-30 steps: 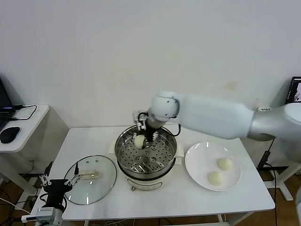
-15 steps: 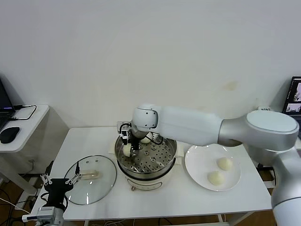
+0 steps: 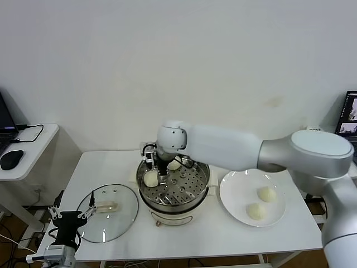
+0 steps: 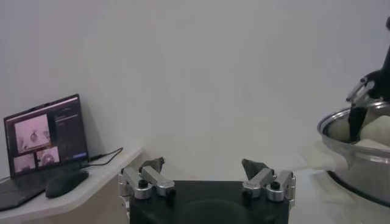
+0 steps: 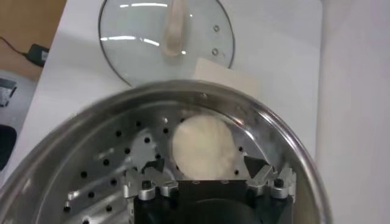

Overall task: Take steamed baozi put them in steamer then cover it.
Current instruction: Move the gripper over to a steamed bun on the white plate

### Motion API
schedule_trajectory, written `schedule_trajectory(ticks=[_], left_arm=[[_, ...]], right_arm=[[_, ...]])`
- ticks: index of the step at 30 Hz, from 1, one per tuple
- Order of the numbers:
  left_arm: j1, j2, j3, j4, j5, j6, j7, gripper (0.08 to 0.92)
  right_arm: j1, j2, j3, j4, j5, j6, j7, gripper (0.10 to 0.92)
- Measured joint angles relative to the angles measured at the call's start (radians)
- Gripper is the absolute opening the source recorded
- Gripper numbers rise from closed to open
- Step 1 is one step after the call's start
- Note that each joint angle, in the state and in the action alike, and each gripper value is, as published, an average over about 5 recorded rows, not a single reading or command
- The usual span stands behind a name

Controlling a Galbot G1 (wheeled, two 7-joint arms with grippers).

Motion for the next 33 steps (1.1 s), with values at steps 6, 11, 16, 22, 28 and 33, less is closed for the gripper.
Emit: schedule_trajectory(ticks=[6,11,16,22,28,33], left_arm=[[-0.003,0.004,0.006,-0.005,0.001,0.004,0.003,0.823],[-0.002,0.008,0.015,-0.006,0.006,0.005,0.003,0.823],[0.001,0.005,0.025,-0.008,0.016,0.005,0.003,0.823],[0.009,-0.005,0.037,-0.015,0.027,0.007,0.003,0.823],[0.019,-0.013,0.04,-0.026,0.035,0.013,0.004,0.823],[0.025,-0.016,0.033,-0.028,0.038,0.015,0.005,0.823]], right_arm=[[0.072,-0.154,-0.014,0.08,-0.067,0.074,-0.1,0.823],[0.096,-0.316,-0.015,0.161,-0.137,0.148,-0.178,0.823],[0.088,-0.482,-0.004,0.231,-0.217,0.218,-0.231,0.823],[0.001,-0.647,0.048,0.28,-0.315,0.283,-0.252,0.823],[-0.151,-0.744,0.154,0.296,-0.398,0.33,-0.249,0.823],[-0.283,-0.781,0.243,0.296,-0.452,0.358,-0.238,0.823]])
